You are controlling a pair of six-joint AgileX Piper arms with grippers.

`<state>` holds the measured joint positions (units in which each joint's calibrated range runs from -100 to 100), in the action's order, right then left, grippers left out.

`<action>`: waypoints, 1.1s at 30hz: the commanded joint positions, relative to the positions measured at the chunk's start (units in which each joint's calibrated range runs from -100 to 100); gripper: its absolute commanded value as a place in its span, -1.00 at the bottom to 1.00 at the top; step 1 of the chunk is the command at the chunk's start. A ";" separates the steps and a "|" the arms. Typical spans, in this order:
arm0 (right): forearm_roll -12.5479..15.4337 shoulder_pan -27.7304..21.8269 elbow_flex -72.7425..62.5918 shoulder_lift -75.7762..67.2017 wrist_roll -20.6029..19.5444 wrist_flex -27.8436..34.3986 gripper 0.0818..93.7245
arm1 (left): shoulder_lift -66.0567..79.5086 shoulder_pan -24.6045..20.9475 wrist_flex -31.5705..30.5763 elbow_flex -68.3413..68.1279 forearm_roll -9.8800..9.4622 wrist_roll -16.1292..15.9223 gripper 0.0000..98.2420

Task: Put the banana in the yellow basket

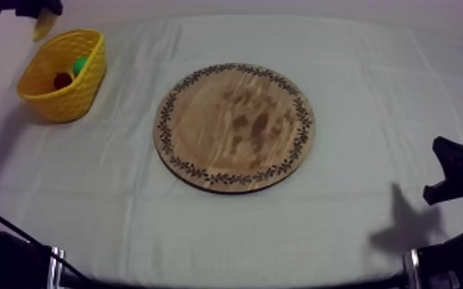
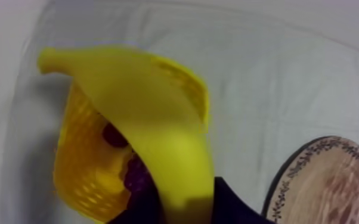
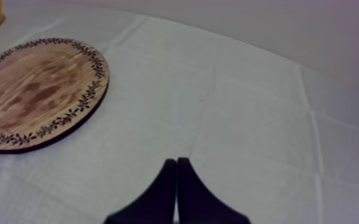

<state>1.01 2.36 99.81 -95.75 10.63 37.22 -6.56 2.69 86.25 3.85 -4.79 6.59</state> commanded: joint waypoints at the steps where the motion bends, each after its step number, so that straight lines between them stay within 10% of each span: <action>1: -0.01 0.02 -0.03 0.00 0.04 0.04 -0.99 | -0.92 -0.93 -0.65 -0.94 0.19 0.01 -0.41; 8: -0.01 0.02 -0.03 0.00 0.12 0.04 -0.99 | -1.18 -2.37 -1.80 -5.15 0.74 1.08 0.37; 14: -0.01 0.08 -0.03 0.00 0.14 0.04 -0.99 | 1.71 -2.81 -2.12 -7.60 0.71 1.12 0.49; 33: -0.01 0.09 -0.03 0.00 0.19 0.04 -0.99 | 38.43 1.73 -11.47 -22.75 -0.70 -0.60 -0.93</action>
<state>1.01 2.43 99.81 -95.75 10.82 37.22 25.50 3.92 75.47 -15.60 -5.42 5.84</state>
